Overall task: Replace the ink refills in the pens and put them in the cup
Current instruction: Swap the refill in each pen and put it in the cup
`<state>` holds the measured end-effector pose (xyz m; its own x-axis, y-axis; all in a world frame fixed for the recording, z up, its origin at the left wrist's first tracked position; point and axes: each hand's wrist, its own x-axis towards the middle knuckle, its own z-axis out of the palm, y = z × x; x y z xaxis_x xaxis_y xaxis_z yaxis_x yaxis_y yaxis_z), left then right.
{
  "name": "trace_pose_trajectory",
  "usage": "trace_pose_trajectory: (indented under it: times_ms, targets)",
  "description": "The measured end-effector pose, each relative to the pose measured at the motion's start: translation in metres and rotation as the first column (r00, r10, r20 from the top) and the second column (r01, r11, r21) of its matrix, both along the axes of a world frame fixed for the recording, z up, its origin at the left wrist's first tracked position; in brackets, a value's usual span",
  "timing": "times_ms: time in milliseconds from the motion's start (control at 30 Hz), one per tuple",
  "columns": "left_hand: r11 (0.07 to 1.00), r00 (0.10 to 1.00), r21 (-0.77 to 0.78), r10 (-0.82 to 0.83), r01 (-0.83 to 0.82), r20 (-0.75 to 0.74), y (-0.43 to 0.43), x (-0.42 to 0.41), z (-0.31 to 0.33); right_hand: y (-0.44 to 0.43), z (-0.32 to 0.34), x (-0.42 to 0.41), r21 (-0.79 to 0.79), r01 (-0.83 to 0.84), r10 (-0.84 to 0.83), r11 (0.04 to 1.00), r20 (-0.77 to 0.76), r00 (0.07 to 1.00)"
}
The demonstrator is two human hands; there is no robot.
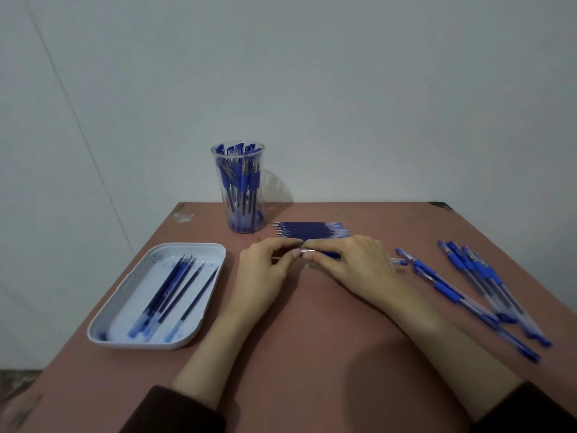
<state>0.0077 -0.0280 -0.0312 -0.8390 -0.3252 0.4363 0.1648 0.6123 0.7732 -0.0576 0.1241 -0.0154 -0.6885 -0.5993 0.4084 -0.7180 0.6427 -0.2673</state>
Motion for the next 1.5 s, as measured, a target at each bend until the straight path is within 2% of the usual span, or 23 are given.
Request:
trace_pose_trajectory:
  times_ms: [100, 267, 400, 500, 567, 633, 667, 733, 767, 800, 867, 900, 967, 1033, 1100, 1167, 1233, 1300, 1400, 1500]
  targets:
    - [1.000, 1.000, 0.004, 0.003, -0.003, 0.006, 0.001, 0.000, -0.001, 0.002, -0.001, -0.002, 0.001, 0.017, -0.017, 1.000, 0.026, 1.000]
    - [0.999, 0.998, -0.048, 0.023, -0.020, 0.056, 0.000, 0.001, 0.001, 0.011, -0.003, -0.010, 0.034, 0.132, -0.134, 0.991, 0.073, 0.988]
    - [0.976, 0.973, -0.156, -0.122, 0.154, 0.196, 0.004, 0.004, 0.003, 0.012, -0.003, -0.012, -0.233, 0.088, -0.030, 0.969, 0.242, 0.970]
    - [0.956, 0.960, -0.221, -0.140, 0.195, 0.241, 0.006, 0.004, 0.000, 0.008, -0.001, -0.007, -0.333, 0.049, 0.042, 0.942, 0.262, 0.964]
    - [0.985, 0.977, -0.058, -0.151, 0.161, 0.153, 0.005, 0.002, 0.001, 0.003, -0.001, -0.004, -0.409, 0.038, 0.100, 0.912, 0.311, 0.945]
    - [0.961, 0.983, 0.230, -0.171, 0.152, 0.064, 0.003, 0.003, 0.004, 0.000, 0.000, -0.001, -0.508, 0.048, 0.213, 0.860, 0.441, 0.872]
    - [0.900, 0.975, 0.392, -0.218, 0.190, 0.030, 0.003, 0.003, 0.007, -0.001, 0.001, 0.001, -0.551, 0.066, 0.280, 0.832, 0.518, 0.809]
    - [0.692, 0.936, 0.660, -0.348, 0.292, -0.049, 0.003, 0.003, 0.010, -0.002, 0.005, 0.003, -0.582, 0.122, 0.383, 0.804, 0.664, 0.642]
    - [0.598, 0.918, 0.734, -0.388, 0.322, -0.087, 0.003, 0.004, 0.011, -0.002, 0.008, 0.005, -0.572, 0.144, 0.410, 0.808, 0.720, 0.559]
    - [0.546, 0.911, 0.770, -0.399, 0.331, -0.109, 0.004, 0.003, 0.011, -0.003, 0.010, 0.007, -0.555, 0.159, 0.422, 0.816, 0.761, 0.492]
    - [0.509, 0.913, 0.797, -0.387, 0.326, -0.127, 0.004, 0.002, 0.012, -0.003, 0.011, 0.010, -0.548, 0.155, 0.442, 0.822, 0.786, 0.432]
    - [0.491, 0.917, 0.809, -0.374, 0.323, -0.139, 0.004, 0.001, 0.012, -0.004, 0.009, 0.010, -0.566, 0.133, 0.460, 0.813, 0.766, 0.449]
    - [0.472, 0.929, 0.824, -0.331, 0.312, -0.162, 0.003, 0.000, 0.011, -0.007, 0.006, 0.013, -0.614, 0.083, 0.475, 0.785, 0.683, 0.556]
    - [0.522, 0.950, 0.805, -0.268, 0.283, -0.160, 0.000, -0.001, 0.010, -0.010, 0.002, 0.014, -0.646, 0.046, 0.445, 0.762, 0.574, 0.688]
    - [0.562, 0.963, 0.788, -0.230, 0.250, -0.142, 0.000, 0.000, 0.010, -0.014, -0.002, 0.013, -0.643, 0.018, 0.390, 0.765, 0.486, 0.782]
    - [0.509, 0.960, 0.822, -0.235, 0.254, -0.151, 0.002, 0.000, 0.012, -0.016, -0.006, 0.013, -0.608, -0.006, 0.330, 0.794, 0.422, 0.844]
    - [0.393, 0.943, 0.872, -0.271, 0.293, -0.194, 0.004, 0.000, 0.015, -0.017, -0.009, 0.010, -0.604, 0.001, 0.283, 0.797, 0.374, 0.883]
    - [0.344, 0.935, 0.888, -0.286, 0.306, -0.211, 0.005, 0.000, 0.018, -0.016, -0.009, 0.005, -0.629, 0.046, 0.239, 0.776, 0.361, 0.901]
    - [0.387, 0.945, 0.878, -0.270, 0.281, -0.183, 0.003, 0.000, 0.017, -0.012, -0.007, -0.001, -0.639, 0.099, 0.180, 0.763, 0.357, 0.917]
    - [0.425, 0.950, 0.861, -0.255, 0.278, -0.180, 0.002, 0.001, 0.015, -0.009, -0.005, -0.001, -0.632, 0.079, 0.189, 0.771, 0.346, 0.919]
